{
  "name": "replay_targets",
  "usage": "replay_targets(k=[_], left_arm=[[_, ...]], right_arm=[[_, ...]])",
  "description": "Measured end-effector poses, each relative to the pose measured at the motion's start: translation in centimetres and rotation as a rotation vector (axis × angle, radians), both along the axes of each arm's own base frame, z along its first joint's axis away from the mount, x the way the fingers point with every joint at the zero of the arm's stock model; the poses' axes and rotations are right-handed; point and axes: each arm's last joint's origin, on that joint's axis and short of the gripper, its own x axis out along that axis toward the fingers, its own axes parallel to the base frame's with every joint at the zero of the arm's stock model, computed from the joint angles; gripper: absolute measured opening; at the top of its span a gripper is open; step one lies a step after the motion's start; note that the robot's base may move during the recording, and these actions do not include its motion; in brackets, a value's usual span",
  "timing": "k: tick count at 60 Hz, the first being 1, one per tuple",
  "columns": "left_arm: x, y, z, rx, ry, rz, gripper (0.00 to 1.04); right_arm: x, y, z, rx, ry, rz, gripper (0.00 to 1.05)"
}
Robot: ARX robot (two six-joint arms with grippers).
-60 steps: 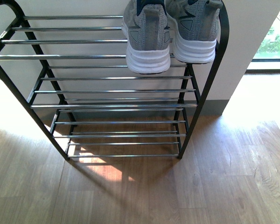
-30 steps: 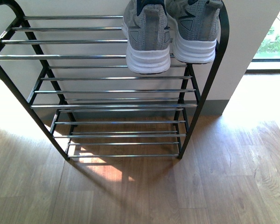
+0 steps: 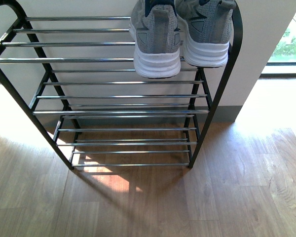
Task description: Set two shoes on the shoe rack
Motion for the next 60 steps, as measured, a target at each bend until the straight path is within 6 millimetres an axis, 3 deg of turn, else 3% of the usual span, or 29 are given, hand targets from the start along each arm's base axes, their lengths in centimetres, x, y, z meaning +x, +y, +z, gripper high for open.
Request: replay_targets(k=[6,37,60], left_arm=[[0.00,0.00,0.00,0.000,0.000,0.000,0.04],[0.00,0.00,0.01,0.000,-0.001,0.001,0.95],[-0.01,0.00,0.01,0.002,-0.001,-0.002,0.95]], right_arm=[[0.00,0.00,0.00,0.000,0.000,0.000,0.96],[0.00,0.00,0.00,0.000,0.000,0.001,0.96],[0.00,0.00,0.00,0.000,0.000,0.000,0.96]])
